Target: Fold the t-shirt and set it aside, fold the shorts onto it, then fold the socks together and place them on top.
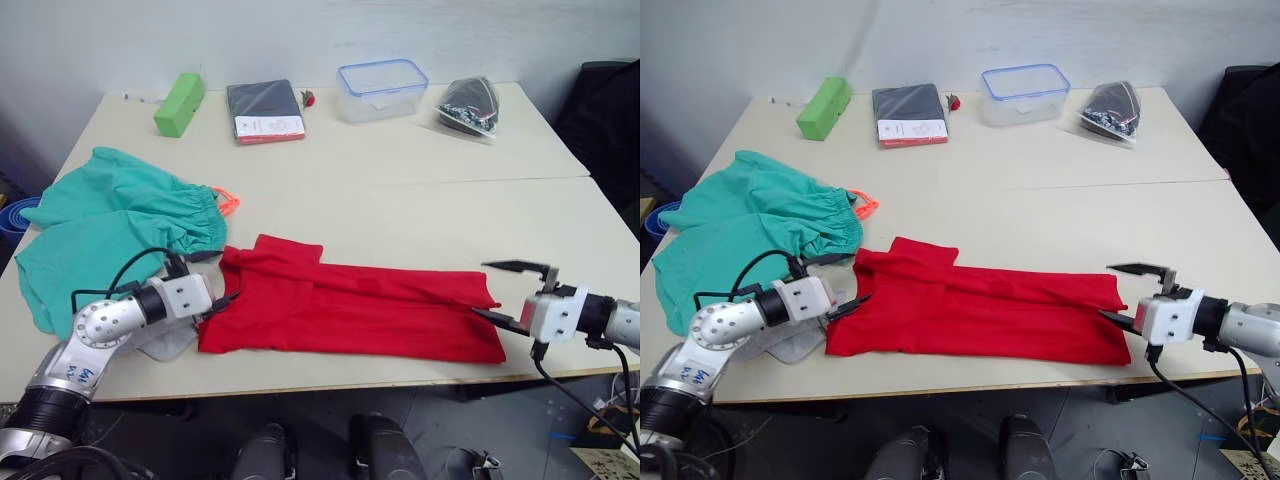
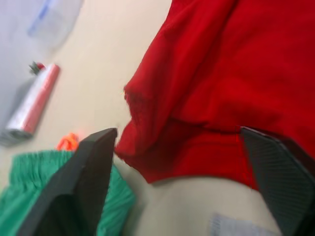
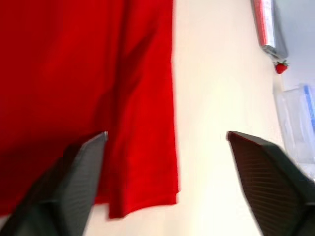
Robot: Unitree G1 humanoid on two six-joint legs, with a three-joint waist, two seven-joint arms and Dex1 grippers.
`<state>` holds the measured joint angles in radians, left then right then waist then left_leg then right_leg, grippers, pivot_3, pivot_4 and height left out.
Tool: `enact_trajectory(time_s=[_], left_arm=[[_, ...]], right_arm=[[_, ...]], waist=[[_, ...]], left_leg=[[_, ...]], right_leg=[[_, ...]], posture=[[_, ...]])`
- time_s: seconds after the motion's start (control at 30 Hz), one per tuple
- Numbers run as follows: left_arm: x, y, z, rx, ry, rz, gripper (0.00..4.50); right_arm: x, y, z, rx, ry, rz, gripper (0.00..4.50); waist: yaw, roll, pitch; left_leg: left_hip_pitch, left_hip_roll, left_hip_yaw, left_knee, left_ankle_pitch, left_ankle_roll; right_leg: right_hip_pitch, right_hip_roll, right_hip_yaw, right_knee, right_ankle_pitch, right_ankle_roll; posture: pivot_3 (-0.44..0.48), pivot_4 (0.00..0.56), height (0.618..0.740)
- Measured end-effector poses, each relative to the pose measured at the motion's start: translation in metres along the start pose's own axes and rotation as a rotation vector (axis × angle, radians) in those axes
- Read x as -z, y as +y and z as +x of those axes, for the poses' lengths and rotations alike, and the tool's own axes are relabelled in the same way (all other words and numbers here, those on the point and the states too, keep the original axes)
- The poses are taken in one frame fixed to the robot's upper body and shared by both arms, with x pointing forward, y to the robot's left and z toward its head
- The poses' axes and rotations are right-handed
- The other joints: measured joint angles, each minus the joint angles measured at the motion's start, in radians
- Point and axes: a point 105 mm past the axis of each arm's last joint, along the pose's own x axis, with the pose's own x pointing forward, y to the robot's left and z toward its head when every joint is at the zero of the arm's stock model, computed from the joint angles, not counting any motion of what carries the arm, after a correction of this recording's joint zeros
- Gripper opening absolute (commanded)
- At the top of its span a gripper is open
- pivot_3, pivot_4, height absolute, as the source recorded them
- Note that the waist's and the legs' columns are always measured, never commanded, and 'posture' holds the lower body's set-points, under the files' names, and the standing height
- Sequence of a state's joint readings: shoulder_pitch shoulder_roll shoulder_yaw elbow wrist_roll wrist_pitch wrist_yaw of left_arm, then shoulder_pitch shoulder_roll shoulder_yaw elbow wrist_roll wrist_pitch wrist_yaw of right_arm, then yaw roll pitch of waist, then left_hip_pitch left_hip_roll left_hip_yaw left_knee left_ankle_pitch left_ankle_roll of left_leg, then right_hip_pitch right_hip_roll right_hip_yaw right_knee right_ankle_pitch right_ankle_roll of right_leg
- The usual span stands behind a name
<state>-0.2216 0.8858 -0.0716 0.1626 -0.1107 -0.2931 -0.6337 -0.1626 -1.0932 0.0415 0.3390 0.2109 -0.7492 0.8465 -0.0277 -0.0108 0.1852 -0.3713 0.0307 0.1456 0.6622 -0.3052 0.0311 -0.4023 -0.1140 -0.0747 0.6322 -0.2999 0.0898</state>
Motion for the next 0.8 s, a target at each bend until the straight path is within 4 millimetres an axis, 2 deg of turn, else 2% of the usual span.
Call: enact_trajectory(time_s=[0.1,0.2,0.27,0.33,0.43,0.53,0.7,0.8], left_arm=[[-0.013,0.013,-0.004,0.027,-0.014,-0.226,4.48],[-0.044,0.044,-0.002,0.018,-0.107,-0.414,4.48],[-0.064,0.065,0.005,0.031,-0.159,-0.515,4.48],[-0.075,0.072,0.014,0.073,-0.176,-0.587,4.48],[-0.066,0.074,0.05,0.124,-0.096,-0.742,4.48],[-0.051,0.062,0.08,0.192,0.024,-0.851,4.48],[-0.029,0.06,0.104,0.196,0.153,-0.87,4.48],[-0.03,0.061,0.114,0.205,0.17,-0.857,4.48]], right_arm=[[-0.012,-0.012,0.005,0.015,-0.025,0.15,4.47],[-0.028,-0.023,0.012,0.027,-0.06,0.282,4.47],[-0.042,-0.029,0.018,0.024,-0.097,0.361,4.47],[-0.055,-0.035,0.023,0.023,-0.135,0.408,4.47],[-0.071,-0.043,0.033,0.038,-0.181,0.45,4.47],[-0.087,-0.044,0.041,0.024,-0.221,0.464,4.47],[-0.099,-0.041,0.049,0.007,-0.239,0.499,4.47],[-0.104,-0.039,0.052,0.006,-0.242,0.499,4.47]], waist=[[0.003,0.0,0.0],[0.012,-0.001,0.0],[0.02,-0.001,0.0],[0.025,-0.001,0.0],[0.032,-0.002,0.0],[0.032,-0.003,0.001],[0.027,-0.008,0.001],[0.03,-0.009,0.002]], left_leg=[[0.0,0.0,-0.001,0.001,-0.001,0.001],[-0.002,0.0,-0.004,0.003,-0.001,0.0],[-0.002,-0.001,-0.004,0.004,-0.001,0.0],[-0.002,-0.001,-0.004,0.003,-0.001,0.0],[-0.003,-0.001,-0.003,0.005,-0.001,0.0],[-0.004,-0.001,-0.002,0.005,-0.002,0.001],[-0.018,0.0,0.001,0.009,-0.002,0.001],[-0.02,0.0,0.001,0.013,-0.002,0.002]], right_leg=[[0.001,0.0,0.0,0.0,0.0,0.0],[0.001,0.0,-0.002,0.0,0.0,0.0],[0.002,0.0,-0.003,-0.001,0.0,0.0],[0.002,0.001,-0.003,-0.001,0.0,0.0],[0.003,0.005,-0.006,-0.002,0.0,0.0],[0.001,0.008,-0.007,-0.004,0.0,0.001],[-0.014,0.011,-0.007,0.004,0.001,0.002],[-0.015,0.012,-0.008,0.005,0.001,0.002]], posture=[[0.0,0.15,0.74],[0.0,0.15,0.74],[0.0,0.15,0.74],[0.0,0.15,0.74],[0.0,0.15,0.74],[0.0,0.15,0.74],[0.0,0.15,0.74],[0.0,0.15,0.74]])
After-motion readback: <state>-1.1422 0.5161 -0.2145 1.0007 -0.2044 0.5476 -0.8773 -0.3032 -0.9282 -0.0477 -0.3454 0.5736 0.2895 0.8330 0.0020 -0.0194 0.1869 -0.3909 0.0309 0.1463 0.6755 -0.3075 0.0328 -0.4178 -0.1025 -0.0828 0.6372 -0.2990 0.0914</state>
